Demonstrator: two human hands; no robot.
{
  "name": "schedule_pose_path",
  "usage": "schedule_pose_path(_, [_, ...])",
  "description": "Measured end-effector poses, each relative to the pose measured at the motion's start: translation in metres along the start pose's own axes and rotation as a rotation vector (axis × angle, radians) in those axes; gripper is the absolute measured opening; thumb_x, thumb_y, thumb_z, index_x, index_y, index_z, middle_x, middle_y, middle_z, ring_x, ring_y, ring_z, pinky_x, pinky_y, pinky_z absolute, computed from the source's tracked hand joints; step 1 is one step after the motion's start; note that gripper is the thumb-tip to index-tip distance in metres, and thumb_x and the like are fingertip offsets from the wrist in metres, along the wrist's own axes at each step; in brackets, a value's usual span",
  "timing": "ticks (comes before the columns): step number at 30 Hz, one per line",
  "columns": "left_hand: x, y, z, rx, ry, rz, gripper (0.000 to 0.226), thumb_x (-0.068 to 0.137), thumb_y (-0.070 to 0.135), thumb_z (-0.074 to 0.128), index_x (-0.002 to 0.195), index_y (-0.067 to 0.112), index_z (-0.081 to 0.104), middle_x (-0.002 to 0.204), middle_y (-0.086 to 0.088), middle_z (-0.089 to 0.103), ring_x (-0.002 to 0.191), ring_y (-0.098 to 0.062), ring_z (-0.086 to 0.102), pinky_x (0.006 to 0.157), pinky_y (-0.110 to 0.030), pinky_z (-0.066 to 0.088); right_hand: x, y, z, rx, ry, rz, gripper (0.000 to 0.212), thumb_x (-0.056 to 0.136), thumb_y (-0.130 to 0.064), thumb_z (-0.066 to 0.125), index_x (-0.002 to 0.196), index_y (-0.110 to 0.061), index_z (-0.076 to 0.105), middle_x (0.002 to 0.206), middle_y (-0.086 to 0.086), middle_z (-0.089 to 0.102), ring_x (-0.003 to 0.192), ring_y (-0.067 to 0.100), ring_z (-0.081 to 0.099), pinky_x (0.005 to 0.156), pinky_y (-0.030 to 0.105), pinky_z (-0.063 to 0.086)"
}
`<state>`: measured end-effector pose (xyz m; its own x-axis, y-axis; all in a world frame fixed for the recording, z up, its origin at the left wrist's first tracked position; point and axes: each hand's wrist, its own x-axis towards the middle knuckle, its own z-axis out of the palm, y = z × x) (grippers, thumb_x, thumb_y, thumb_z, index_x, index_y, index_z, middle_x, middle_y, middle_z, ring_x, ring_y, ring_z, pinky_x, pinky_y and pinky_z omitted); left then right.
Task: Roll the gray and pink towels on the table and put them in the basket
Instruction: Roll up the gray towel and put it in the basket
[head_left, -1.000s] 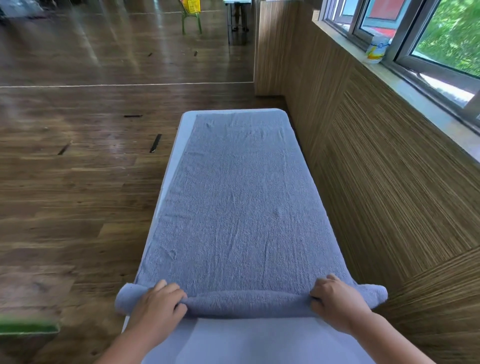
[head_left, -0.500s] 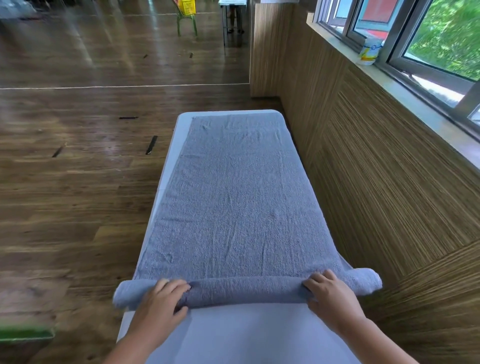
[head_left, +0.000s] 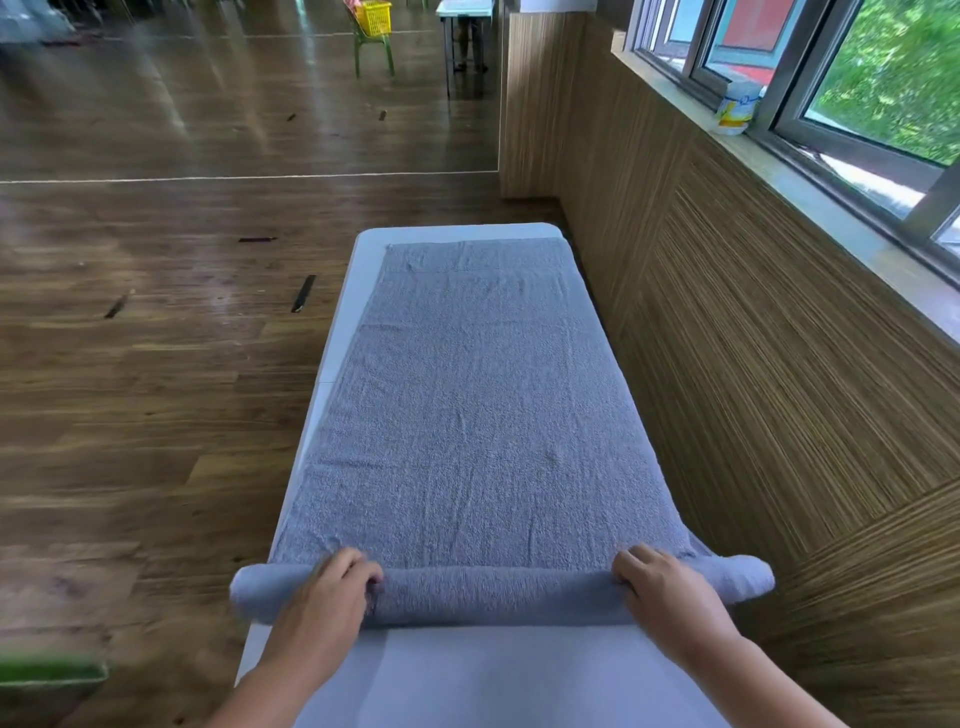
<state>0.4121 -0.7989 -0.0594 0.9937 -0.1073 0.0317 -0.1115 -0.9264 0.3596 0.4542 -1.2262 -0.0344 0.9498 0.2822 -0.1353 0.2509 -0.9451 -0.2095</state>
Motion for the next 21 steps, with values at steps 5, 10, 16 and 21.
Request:
schedule_pose_path(5, [-0.007, 0.003, -0.005, 0.098, -0.054, 0.047, 0.036, 0.068, 0.04, 0.054, 0.102, 0.038, 0.065, 0.109, 0.028, 0.058, 0.1, -0.006, 0.051, 0.077, -0.03, 0.054, -0.006, -0.001, 0.009, -0.061, 0.026, -0.107, 0.012, 0.063, -0.03, 0.068, 0.071, -0.028, 0.059, 0.074, -0.014, 0.057, 0.079, 0.016, 0.056, 0.058, 0.029, 0.049])
schedule_pose_path(10, [-0.003, 0.003, -0.005, 0.152, -0.047, 0.067, 0.022, 0.071, 0.037, 0.047, 0.083, 0.035, 0.066, 0.084, 0.027, 0.06, 0.085, -0.005, 0.044, 0.064, -0.028, 0.046, -0.007, -0.003, -0.001, -0.169, -0.007, -0.143, 0.02, 0.054, -0.043, 0.066, 0.068, -0.031, 0.061, 0.069, -0.016, 0.055, 0.074, 0.013, 0.053, 0.058, 0.027, 0.04])
schedule_pose_path(16, [-0.007, 0.006, -0.006, 0.179, 0.011, 0.114, 0.008, 0.072, 0.036, 0.048, 0.069, 0.033, 0.054, 0.07, 0.023, 0.052, 0.079, -0.004, 0.038, 0.058, -0.026, 0.035, -0.003, 0.005, 0.001, -0.186, 0.011, -0.151, 0.022, 0.062, -0.044, 0.056, 0.053, -0.024, 0.059, 0.055, -0.014, 0.05, 0.065, 0.011, 0.05, 0.05, 0.024, 0.033])
schedule_pose_path(21, [0.0, 0.004, -0.005, 0.028, 0.036, -0.014, 0.011, 0.09, 0.027, 0.053, 0.095, 0.036, 0.056, 0.097, 0.018, 0.045, 0.088, -0.006, 0.051, 0.065, -0.035, 0.052, 0.002, 0.004, 0.002, -0.051, 0.096, -0.04, 0.011, 0.073, -0.028, 0.066, 0.068, -0.029, 0.057, 0.07, -0.009, 0.05, 0.058, 0.014, 0.055, 0.043, 0.031, 0.043])
